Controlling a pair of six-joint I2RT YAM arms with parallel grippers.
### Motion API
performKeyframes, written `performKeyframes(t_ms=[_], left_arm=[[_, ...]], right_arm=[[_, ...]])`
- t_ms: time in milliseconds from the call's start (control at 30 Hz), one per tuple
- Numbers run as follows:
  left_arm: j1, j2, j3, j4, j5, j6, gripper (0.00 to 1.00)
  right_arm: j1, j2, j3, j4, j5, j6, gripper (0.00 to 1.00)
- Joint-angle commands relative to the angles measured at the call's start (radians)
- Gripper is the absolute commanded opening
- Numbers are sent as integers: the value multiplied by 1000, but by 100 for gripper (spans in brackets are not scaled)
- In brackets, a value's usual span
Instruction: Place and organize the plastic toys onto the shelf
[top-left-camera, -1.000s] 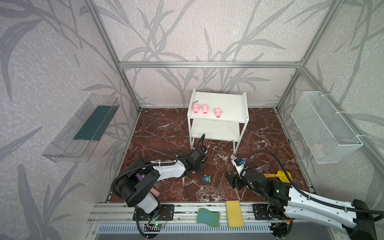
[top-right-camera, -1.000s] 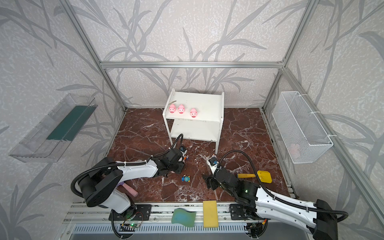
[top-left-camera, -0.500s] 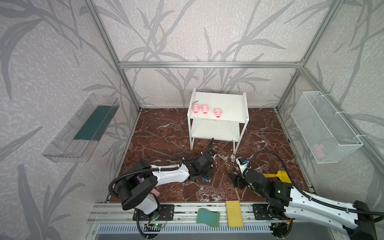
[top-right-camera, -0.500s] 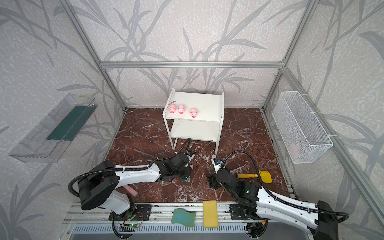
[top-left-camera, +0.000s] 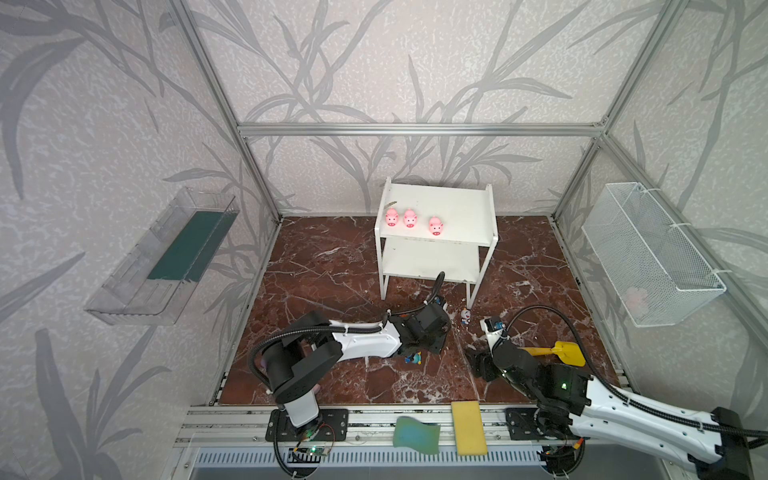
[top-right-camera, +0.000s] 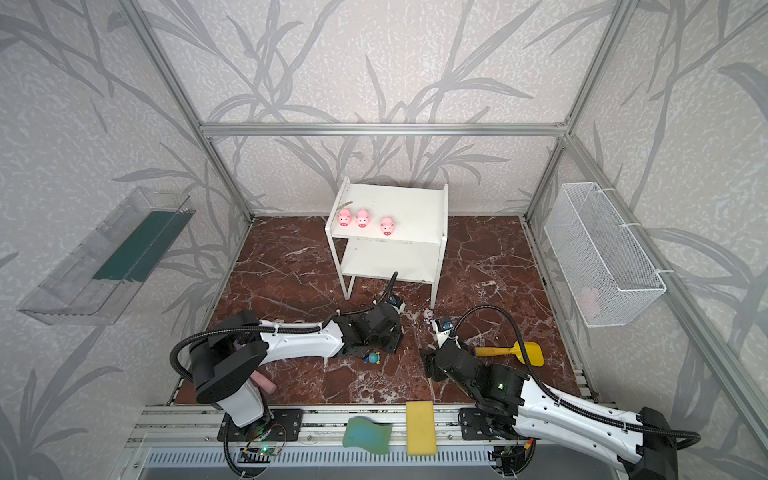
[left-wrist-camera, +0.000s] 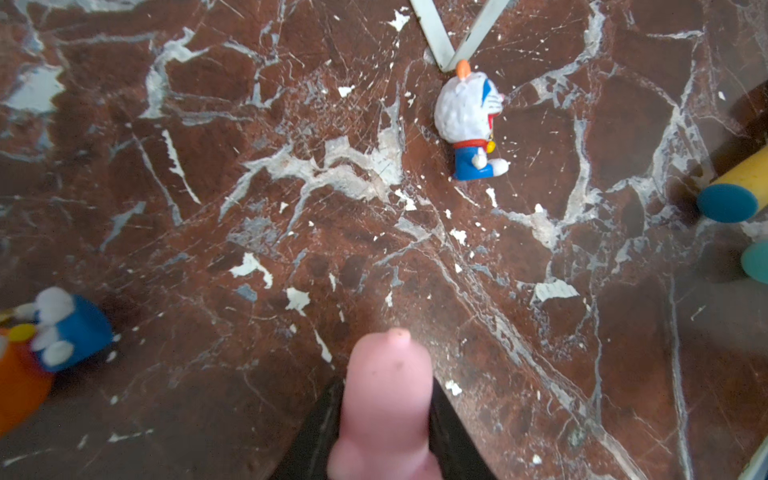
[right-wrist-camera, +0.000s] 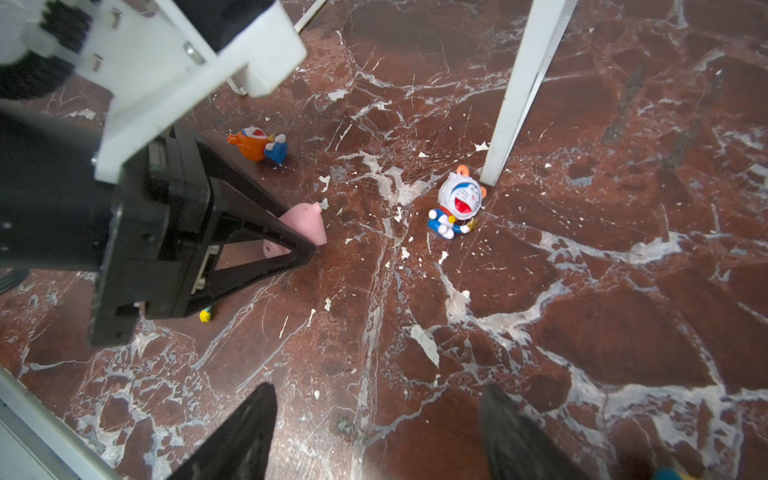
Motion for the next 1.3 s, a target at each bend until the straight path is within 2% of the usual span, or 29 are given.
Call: performKeyframes(t_ms=[0,67,167,400,567,733,867,1033,1267], left_arm=[[-8,22,34,-10,-8,-58,39],[-10,19,36,-4,-14,-64,52],[-11,-7,38,-28,-36,-60,64],[-8,-198,-22,-131,-103,-36,78],[-7,-410,-77,-280,-163,12,81],[-4,-622,-96,-452,-188,115,83],[7,-787,-102,-563,-208,198,89],[30,-958,-139,-606,-206,255,94],[68,-1086,-186,-634,-188,282,95]], right_arm=[[3,-10,-17,-36,-1,18,77],[3,-6,-21,-31,-7,44,77],[3,11,-27,-2,-16,53,77],[3,147,-25,129,-63,95,77],[3,321,6,250,-104,132,77],[3,504,98,273,-126,160,75],[2,648,183,287,-150,176,74],[2,796,260,313,-123,207,72],[3,937,393,191,-32,225,67]])
